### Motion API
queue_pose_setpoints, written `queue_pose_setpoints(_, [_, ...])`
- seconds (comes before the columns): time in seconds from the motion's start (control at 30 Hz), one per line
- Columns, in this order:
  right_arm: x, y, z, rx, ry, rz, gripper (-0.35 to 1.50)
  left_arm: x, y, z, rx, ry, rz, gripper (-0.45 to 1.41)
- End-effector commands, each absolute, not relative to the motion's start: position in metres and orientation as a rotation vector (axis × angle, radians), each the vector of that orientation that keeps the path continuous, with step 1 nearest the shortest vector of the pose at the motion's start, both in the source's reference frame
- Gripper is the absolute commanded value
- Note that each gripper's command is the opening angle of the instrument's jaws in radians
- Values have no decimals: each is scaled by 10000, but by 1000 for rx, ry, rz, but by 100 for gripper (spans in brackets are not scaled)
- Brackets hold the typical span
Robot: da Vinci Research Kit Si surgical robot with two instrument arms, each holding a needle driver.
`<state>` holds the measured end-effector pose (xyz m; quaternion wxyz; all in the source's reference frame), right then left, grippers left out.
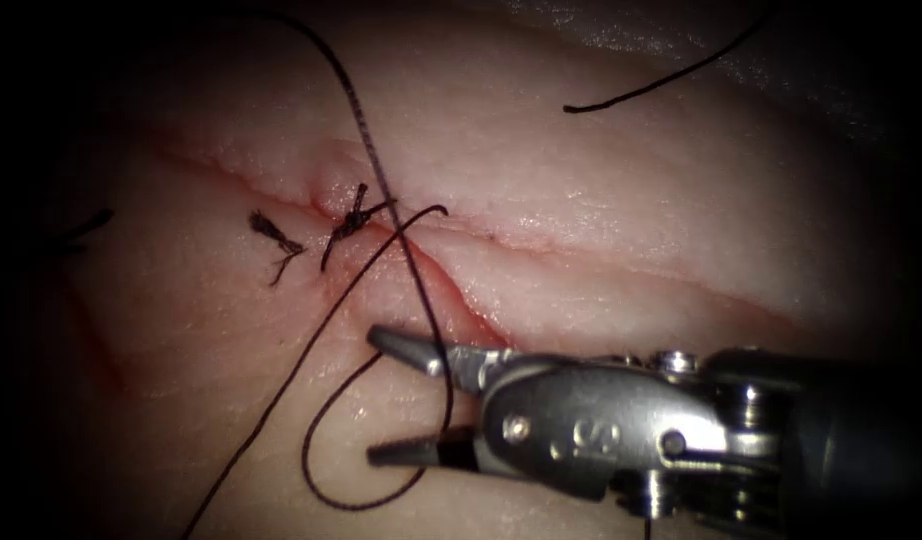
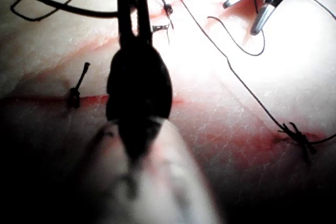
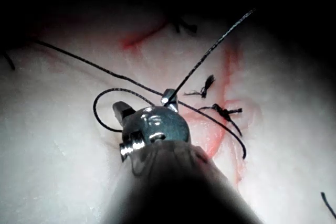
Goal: Wound Closure
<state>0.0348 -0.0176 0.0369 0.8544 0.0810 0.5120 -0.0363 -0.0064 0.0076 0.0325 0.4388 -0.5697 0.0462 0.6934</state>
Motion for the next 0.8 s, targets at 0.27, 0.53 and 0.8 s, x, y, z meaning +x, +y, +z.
queue_pose_setpoints(0.27, [292,-183,347,626,1179,132,148,-55,73,331,-1418,136,1714,-45])
queue_pose_setpoints(0.53, [199,-156,354,730,1137,259,148,-43,73,333,-1421,157,1707,-45])
queue_pose_setpoints(0.8, [165,-128,355,721,1218,351,148,-35,74,334,-1435,168,1694,-45])
